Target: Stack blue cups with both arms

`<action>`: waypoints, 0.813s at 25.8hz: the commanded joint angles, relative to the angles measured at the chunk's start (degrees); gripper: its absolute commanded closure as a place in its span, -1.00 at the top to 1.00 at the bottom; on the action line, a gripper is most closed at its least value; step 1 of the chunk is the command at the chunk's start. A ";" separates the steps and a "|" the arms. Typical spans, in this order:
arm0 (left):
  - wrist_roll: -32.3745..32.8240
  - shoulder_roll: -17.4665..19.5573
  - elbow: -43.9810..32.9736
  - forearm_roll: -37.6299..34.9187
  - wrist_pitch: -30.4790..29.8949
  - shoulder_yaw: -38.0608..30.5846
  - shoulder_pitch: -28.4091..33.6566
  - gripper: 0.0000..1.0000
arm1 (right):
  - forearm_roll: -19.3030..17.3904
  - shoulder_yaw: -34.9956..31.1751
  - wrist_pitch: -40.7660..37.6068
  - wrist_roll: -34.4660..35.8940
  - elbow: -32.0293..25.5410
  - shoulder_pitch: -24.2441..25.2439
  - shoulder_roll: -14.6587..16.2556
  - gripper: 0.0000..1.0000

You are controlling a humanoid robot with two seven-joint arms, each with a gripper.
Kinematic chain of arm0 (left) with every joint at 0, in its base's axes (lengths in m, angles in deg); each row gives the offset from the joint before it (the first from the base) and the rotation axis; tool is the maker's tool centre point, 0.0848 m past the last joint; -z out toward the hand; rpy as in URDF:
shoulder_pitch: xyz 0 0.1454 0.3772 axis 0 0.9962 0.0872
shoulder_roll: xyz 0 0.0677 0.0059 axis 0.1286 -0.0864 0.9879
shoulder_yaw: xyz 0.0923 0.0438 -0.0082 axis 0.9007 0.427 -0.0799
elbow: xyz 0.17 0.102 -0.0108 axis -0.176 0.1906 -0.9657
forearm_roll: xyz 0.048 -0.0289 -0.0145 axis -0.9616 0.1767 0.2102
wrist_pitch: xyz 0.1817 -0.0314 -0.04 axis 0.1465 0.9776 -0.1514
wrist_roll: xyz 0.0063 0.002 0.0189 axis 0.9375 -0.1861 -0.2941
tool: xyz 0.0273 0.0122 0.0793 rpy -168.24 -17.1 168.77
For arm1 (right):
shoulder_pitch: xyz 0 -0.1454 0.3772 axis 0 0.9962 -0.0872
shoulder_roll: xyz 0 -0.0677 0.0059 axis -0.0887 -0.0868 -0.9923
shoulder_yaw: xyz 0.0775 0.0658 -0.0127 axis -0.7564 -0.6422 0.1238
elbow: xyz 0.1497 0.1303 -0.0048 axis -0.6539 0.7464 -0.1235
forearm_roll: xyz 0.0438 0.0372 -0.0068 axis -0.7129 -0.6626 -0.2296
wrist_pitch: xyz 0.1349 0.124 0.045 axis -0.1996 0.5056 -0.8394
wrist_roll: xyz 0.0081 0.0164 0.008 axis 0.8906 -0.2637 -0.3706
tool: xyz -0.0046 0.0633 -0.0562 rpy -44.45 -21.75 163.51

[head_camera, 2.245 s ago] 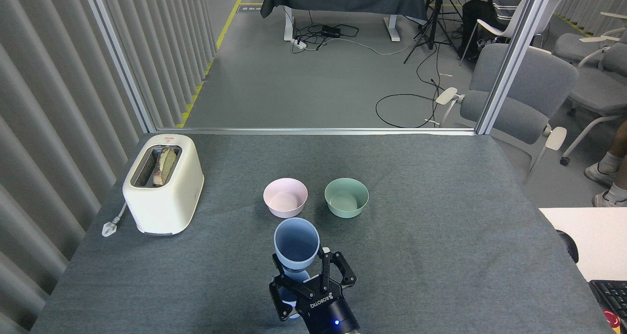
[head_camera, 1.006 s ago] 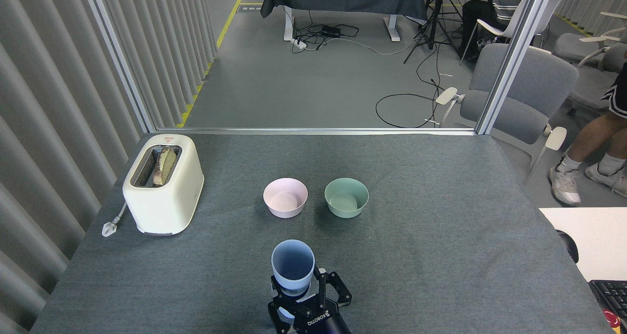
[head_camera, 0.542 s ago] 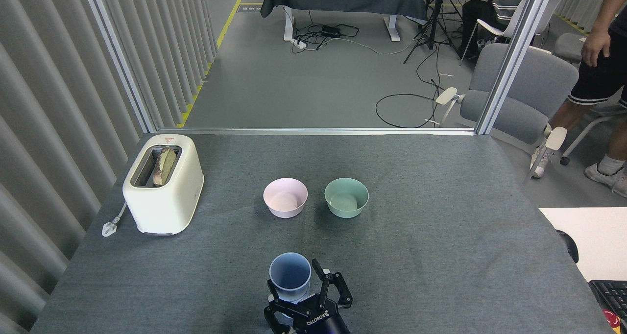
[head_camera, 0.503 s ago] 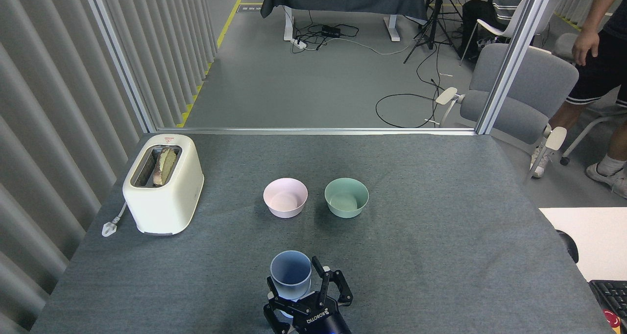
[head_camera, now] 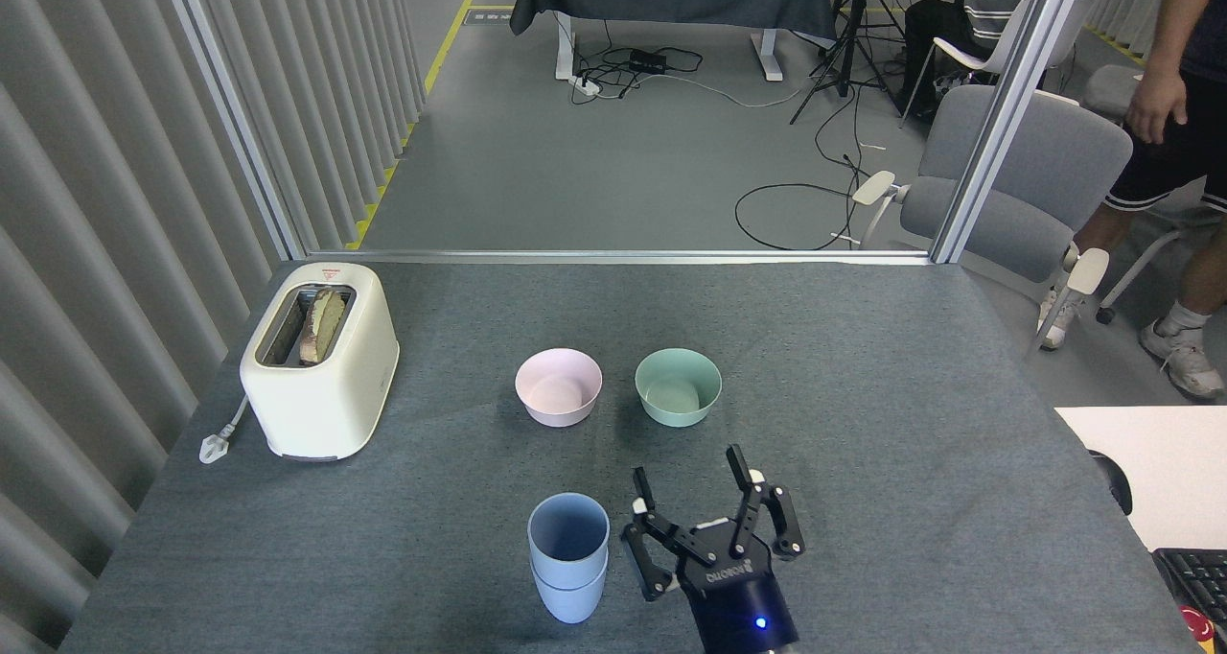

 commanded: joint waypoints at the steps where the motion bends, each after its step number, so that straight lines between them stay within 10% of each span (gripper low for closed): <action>1: -0.05 0.08 -0.06 -0.01 -0.41 -0.26 -0.58 1.00 | -3.26 -6.16 -2.12 3.46 0.62 7.41 3.93 1.00; 8: -0.05 0.08 -0.23 -0.01 -0.41 -0.26 -1.63 1.00 | -5.72 -11.26 -2.29 13.92 2.38 22.53 6.48 1.00; 17: -1.81 2.71 -0.67 -0.01 -1.02 -0.88 -0.58 1.00 | -5.90 -11.79 -9.32 14.45 2.38 23.76 7.18 1.00; 21: -2.68 4.74 -0.59 2.28 -10.42 -5.09 0.48 1.00 | -6.07 -11.70 -8.79 14.45 2.38 23.93 7.01 1.00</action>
